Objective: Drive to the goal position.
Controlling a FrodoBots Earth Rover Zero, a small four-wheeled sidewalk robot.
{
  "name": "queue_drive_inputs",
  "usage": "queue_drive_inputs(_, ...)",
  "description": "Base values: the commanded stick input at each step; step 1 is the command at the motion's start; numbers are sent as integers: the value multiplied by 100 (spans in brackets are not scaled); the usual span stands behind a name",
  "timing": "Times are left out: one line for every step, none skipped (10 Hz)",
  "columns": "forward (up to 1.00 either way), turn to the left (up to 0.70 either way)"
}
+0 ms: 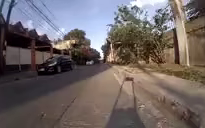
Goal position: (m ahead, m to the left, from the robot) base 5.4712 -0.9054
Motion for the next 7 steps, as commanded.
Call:
queue_drive_inputs(79, 0)
queue_drive_inputs(79, 0)
queue_drive_inputs(79, 0)
queue_drive_inputs(79, 0)
queue_drive_inputs(79, 0)
queue_drive_inputs(79, 0)
queue_drive_inputs(79, 0)
